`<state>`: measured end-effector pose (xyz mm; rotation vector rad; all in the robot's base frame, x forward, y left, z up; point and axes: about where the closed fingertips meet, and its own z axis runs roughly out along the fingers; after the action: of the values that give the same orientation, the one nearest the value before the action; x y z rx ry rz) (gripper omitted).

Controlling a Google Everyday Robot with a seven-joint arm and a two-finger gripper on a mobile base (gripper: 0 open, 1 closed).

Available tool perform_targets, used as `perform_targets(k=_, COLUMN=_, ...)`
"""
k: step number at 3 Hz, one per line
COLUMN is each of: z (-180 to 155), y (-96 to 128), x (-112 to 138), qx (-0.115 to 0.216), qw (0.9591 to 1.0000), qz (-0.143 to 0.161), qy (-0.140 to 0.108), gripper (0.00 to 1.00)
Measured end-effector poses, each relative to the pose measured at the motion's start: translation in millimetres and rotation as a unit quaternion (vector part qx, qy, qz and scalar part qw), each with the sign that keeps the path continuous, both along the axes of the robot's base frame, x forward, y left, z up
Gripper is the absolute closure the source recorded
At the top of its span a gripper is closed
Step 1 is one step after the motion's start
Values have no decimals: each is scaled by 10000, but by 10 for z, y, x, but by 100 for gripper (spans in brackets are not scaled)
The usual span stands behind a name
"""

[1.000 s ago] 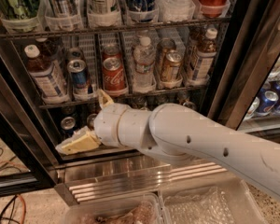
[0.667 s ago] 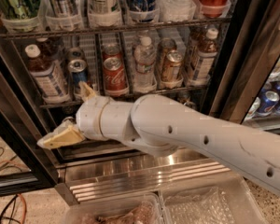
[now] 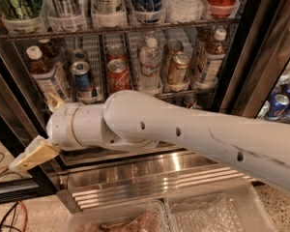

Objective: Pick blue plastic bottle from middle shelf of fridge

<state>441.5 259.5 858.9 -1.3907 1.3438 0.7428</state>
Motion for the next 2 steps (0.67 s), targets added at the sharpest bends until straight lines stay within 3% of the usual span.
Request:
perform_targets(k=1, z=1, y=-1, x=1, qx=1, qw=10000, qz=-4, qy=-1, gripper=0)
perform_targets(k=2, z=-57, y=-80, x=11, qx=126, qw=9996, qz=-243, qy=62, gripper=0)
